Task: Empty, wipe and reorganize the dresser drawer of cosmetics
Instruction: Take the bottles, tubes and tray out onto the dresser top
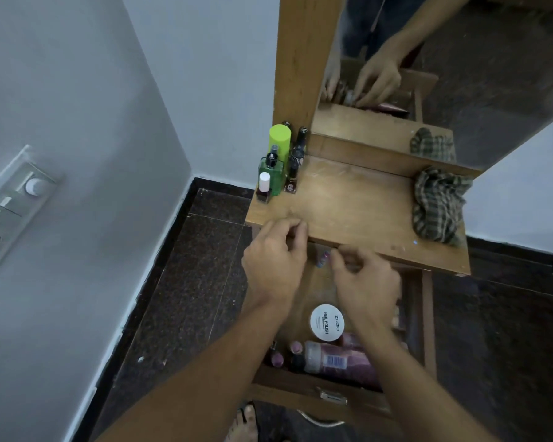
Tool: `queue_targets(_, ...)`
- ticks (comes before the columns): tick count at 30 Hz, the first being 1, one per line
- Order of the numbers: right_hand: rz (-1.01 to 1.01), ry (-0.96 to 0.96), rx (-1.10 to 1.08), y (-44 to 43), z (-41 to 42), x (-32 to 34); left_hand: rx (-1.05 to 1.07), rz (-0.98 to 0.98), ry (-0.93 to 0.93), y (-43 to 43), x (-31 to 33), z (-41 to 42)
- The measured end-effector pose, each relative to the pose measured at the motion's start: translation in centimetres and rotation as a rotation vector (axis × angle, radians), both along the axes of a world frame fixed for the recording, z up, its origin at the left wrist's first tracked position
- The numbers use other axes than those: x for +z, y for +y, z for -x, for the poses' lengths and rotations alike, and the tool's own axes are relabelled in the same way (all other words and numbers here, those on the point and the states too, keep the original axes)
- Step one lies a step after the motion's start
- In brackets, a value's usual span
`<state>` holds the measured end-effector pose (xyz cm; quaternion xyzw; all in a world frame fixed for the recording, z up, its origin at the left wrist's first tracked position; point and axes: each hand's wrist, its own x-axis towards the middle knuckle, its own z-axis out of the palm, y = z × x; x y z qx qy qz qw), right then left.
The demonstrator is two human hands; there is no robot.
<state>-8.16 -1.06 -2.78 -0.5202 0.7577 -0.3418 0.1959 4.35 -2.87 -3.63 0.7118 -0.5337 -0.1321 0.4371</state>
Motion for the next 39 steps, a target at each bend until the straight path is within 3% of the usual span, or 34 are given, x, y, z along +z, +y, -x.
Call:
queue_targets(3, -0.177, -0.005, -0.016, 2.0, 0.6, -3.2, -0.059, -0.026, -0.062, 0.8, 0.2, 1.0)
queue_targets(10, -0.225, 0.089, -0.058, -1.1, -0.6, -4.8, -0.097, -0.270, -0.152, 2.3, -0.3, 1.4)
queue_targets(18, -0.111, 0.111, -0.036, -0.2, -0.4, -4.3, -0.126, -0.185, -0.193, 2.6, -0.8, 0.0)
queue_targets(25, 0.222, 0.051, 0.155, -0.3, 0.1, 2.9, -0.171, -0.063, -0.092, 1.7, -0.1, -1.1)
queue_targets(32, 0.177, 0.024, 0.268, -6.2, -3.1, 6.7, -0.022, -0.062, 0.060, -0.5, 0.7, -0.6)
queue_targets(39, 0.117, 0.040, 0.243, -9.1, -5.0, 5.8, 0.090, -0.135, 0.044, -2.3, 0.6, -0.4)
